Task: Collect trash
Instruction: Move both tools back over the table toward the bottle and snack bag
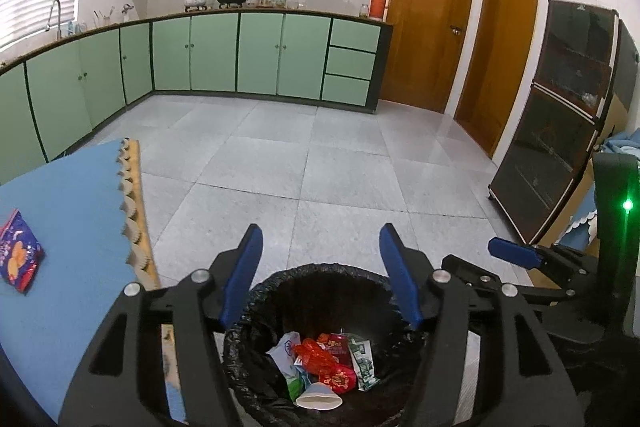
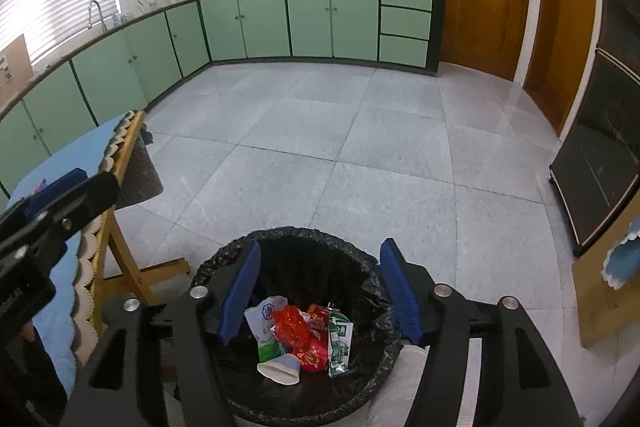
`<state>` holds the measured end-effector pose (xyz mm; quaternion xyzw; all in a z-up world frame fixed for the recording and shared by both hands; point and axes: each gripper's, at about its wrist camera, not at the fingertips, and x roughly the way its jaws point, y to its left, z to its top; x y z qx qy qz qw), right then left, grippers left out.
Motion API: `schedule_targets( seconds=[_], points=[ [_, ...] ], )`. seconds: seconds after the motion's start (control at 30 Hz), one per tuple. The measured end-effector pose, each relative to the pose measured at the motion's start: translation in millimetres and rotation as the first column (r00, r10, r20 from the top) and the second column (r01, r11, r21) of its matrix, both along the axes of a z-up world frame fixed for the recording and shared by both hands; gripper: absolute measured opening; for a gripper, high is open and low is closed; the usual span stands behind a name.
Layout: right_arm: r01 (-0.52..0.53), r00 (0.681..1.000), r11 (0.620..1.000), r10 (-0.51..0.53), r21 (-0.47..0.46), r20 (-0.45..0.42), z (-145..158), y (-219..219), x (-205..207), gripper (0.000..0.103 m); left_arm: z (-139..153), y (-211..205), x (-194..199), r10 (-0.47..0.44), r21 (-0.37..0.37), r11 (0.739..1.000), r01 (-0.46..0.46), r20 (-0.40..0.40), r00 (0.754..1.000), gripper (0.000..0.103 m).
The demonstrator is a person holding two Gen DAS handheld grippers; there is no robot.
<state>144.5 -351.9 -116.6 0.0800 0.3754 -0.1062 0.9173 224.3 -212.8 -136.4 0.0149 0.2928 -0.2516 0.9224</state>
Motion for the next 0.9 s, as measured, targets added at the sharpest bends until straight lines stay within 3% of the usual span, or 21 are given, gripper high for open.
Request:
schedule_targets(
  seconds=[0.17, 0.23, 0.43, 0.7, 0.9],
  points=[
    [-0.039, 0.998, 0.999, 0.040, -0.021, 0.048, 24, 25, -3, 0.077, 16, 32, -5, 0.057, -0.012, 0.998, -0.057, 0.031, 0.998, 0.069],
    [-0.054, 0.996, 0.998, 0.055, -0.024, 0.069, 33, 34, -4, 0.087, 23, 47, -7, 0.089, -0.012, 0.996, -0.088, 0.049, 0.995, 0.073],
    [-0.150, 0.976, 0.989, 0.150, -0.014, 0.157, 60, 81, -1, 0.097, 42, 99, -12, 0.197, -0.009, 0.980, -0.196, 0.078, 0.977, 0.079],
    [-0.304, 0.931, 0.953, 0.294, 0.012, 0.218, 67, 162, 19, 0.097, 53, 177, -26, 0.354, 0.033, 0.932, -0.361, 0.128, 0.926, 0.082],
    [-0.387, 0.895, 0.922, 0.381, -0.020, 0.234, 64, 225, 27, 0.097, 57, 242, -35, 0.487, 0.054, 0.866, -0.498, 0.142, 0.862, 0.082]
  ],
)
